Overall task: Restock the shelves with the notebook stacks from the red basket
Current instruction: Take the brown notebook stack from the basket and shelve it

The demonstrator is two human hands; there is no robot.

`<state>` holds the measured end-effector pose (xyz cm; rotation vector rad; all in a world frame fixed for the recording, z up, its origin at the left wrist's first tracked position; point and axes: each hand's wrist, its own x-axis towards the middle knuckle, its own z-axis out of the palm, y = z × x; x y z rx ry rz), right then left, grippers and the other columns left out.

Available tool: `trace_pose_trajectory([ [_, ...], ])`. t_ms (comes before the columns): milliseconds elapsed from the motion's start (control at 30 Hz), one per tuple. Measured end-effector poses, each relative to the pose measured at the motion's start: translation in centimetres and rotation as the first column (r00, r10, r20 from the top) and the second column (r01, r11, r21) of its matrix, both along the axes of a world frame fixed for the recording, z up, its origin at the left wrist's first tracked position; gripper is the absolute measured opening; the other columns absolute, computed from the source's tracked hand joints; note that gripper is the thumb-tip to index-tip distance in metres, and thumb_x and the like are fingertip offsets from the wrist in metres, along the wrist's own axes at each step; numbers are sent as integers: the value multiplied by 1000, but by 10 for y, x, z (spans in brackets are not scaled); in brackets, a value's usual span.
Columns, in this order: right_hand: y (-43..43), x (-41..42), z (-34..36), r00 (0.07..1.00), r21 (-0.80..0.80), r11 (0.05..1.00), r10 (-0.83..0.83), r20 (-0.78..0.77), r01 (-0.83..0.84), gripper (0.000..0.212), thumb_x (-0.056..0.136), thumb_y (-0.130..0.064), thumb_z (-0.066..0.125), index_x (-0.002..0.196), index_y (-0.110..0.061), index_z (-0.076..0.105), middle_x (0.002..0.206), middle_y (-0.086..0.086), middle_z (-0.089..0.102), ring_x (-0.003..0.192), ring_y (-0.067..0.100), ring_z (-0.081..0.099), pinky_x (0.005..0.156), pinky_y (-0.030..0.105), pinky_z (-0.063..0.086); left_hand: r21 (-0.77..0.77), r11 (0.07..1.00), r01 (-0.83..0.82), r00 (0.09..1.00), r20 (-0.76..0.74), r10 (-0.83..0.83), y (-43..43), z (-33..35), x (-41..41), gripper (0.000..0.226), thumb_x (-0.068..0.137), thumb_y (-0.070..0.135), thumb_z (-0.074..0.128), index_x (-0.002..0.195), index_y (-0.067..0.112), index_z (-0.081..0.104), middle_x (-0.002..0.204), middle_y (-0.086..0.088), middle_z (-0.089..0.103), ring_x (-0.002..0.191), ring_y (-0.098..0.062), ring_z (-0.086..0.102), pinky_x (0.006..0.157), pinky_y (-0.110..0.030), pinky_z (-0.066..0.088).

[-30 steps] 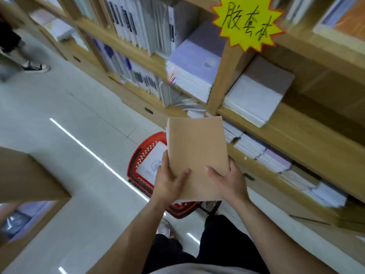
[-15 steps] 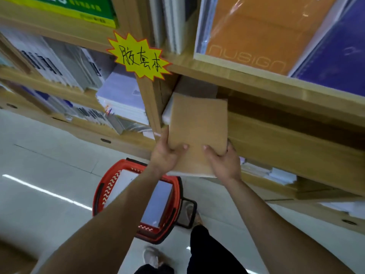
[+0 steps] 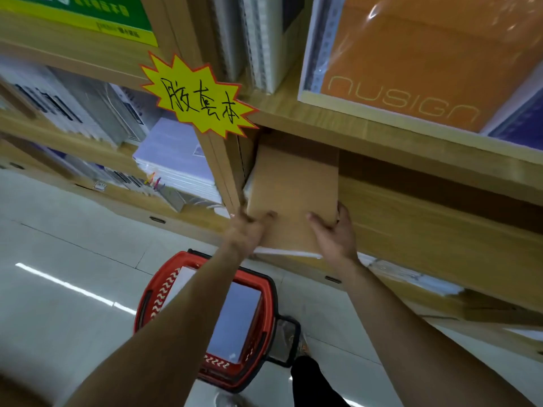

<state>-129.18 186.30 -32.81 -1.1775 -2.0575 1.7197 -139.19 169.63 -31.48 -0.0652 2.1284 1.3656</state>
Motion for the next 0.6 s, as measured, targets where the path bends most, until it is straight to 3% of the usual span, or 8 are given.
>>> trace_pose_trajectory([
  [100,-3,-5,3,999,16,999,-42,-11,42,66,89,-32,76,145,-23,42,111,-11,63,98,13,63,87,29,50,2,999,-41,998,48,41,-1,6,4,62,83,43,79,129,9,57,115,-5,66,109,-28,64,99,-42,54],
  [200,-2,-23,7,993,-5,994,-113,-36,113,68,89,-33,75,146,-18,40,112,-7,65,102,16,66,86,30,51,68,994,-86,996,-25,88,6,15,-11,61,74,50,84,120,17,62,116,-3,69,112,-25,66,101,-40,53],
  [300,3,-50,7,980,18,981,-192,-43,193,71,87,-32,78,145,-14,41,114,1,69,96,16,65,83,29,52,68,992,-108,991,-67,112,4,15,-20,55,86,38,79,129,11,61,121,-4,69,116,-24,65,104,-37,51],
  [400,4,-63,5,964,24,964,-262,-49,263,77,82,-33,82,145,-14,41,120,6,71,102,21,68,93,37,56,4,997,-82,995,-63,82,-5,5,0,64,88,48,72,135,8,56,123,-10,69,115,-26,64,102,-43,51],
  [500,3,-64,4,957,-4,959,-282,-68,282,74,84,-28,81,145,-11,41,119,7,70,99,19,67,87,27,54,48,998,-34,998,-58,36,-3,-11,21,73,77,63,66,132,16,56,122,-6,70,116,-25,65,101,-47,51],
  [600,-3,-58,1,957,-29,960,-279,-84,278,70,88,-26,77,145,-11,39,111,2,69,91,12,65,76,15,53,101,993,-54,992,-111,65,7,-22,22,66,80,56,62,136,23,52,126,3,68,121,-20,62,104,-47,49],
])
